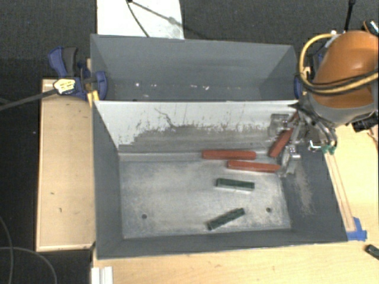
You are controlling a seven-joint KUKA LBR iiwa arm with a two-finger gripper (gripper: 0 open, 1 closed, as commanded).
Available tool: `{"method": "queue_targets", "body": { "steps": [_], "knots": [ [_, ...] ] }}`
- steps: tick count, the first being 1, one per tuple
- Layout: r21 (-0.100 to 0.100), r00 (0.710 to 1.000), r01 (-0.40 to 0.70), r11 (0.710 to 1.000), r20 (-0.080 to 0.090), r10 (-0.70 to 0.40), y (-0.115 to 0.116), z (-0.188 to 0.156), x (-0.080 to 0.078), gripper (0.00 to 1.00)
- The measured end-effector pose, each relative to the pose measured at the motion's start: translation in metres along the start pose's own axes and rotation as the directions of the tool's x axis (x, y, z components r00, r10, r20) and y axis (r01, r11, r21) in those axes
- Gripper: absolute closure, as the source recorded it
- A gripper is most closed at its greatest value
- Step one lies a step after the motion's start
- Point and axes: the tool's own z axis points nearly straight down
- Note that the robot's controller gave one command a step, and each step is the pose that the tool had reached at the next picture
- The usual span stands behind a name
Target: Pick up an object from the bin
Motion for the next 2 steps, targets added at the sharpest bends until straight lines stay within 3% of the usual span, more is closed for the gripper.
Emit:
{"method": "queue_targets", "body": {
  "steps": [1, 2],
  "knots": [
    [-0.001, 0.966, 0.259, 0.966, 0.001, -0.259, 0.0667, 0.1473, 0.0291, 0.0],
    [0.002, 0.966, 0.26, 0.966, 0.005, -0.26, 0.0652, 0.1441, 0.0274, 1.0]
  ]
}}
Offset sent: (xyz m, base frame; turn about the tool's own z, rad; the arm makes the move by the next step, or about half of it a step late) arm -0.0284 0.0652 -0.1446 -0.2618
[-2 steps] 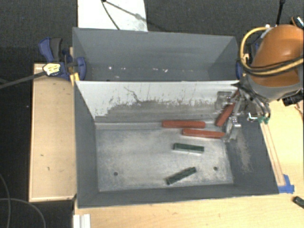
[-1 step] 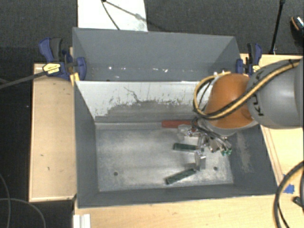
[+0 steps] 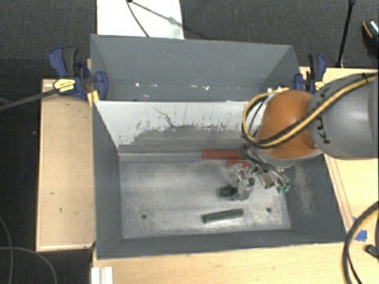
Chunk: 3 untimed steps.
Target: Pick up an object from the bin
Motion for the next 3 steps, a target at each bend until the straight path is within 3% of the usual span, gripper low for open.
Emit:
{"method": "queue_targets", "body": {
  "steps": [1, 2, 3],
  "knots": [
    [0.001, 0.999, -0.04, 0.999, 0.01, 0.04, 0.025, -0.134, -0.017, 1.0],
    [0.002, 0.988, 0.153, 0.988, 0.007, -0.153, 0.055, -0.206, 0.026, 1.0],
    [0.0, 0.999, -0.041, 0.999, -0.002, 0.041, 0.026, -0.158, 0.008, 1.0]
  ]
}}
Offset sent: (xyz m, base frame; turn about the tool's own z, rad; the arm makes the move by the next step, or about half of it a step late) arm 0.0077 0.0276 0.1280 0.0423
